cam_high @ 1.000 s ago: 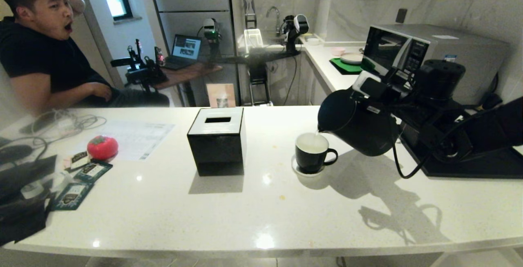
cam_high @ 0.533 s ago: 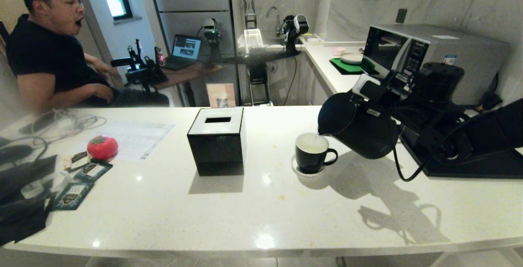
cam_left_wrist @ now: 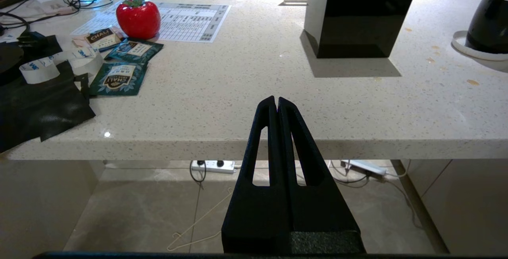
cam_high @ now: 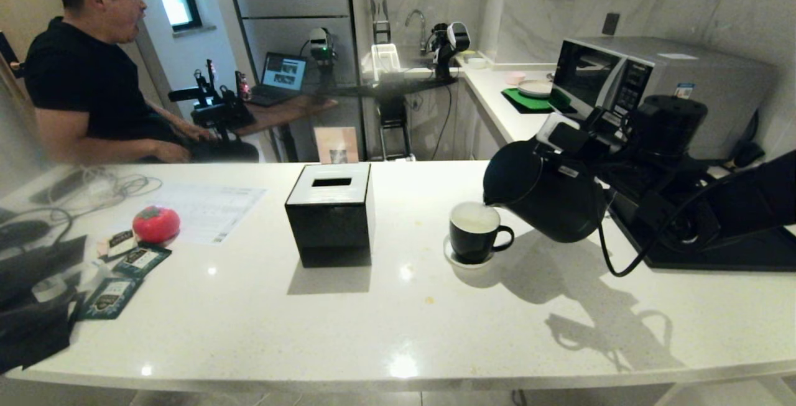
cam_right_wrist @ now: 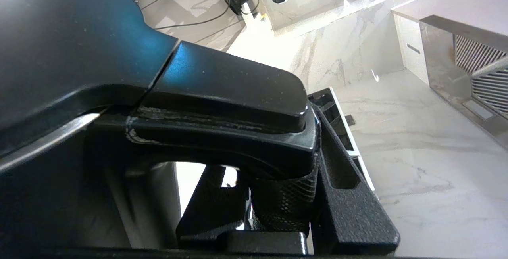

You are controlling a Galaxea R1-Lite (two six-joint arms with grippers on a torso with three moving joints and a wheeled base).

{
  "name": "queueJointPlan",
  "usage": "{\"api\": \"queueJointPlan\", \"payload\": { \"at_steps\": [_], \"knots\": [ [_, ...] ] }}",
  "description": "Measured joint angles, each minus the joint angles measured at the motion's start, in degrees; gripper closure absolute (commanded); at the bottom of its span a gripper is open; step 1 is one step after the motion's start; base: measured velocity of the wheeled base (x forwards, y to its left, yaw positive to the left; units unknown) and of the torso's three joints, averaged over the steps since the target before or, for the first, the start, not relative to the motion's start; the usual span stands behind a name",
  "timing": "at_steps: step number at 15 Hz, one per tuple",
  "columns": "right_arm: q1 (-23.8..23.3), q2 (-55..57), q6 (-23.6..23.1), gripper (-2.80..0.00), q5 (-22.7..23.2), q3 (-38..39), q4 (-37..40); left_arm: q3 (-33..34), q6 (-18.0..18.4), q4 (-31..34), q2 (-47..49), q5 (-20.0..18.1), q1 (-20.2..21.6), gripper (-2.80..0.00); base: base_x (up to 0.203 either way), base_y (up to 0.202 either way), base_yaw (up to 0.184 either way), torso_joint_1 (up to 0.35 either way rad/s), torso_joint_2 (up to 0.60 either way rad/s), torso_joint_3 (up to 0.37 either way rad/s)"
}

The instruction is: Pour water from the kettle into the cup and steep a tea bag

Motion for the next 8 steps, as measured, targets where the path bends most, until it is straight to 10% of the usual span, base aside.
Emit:
{"api": "queueJointPlan", "payload": {
  "at_steps": [8],
  "knots": [
    [-0.1,-0.59,1.93,0.0,-0.06,0.0,0.34,0.0,0.02,0.0,0.0,0.0,0.0,0.0,0.0,0.0,0.0,0.0,0.0,0.0]
  ]
}}
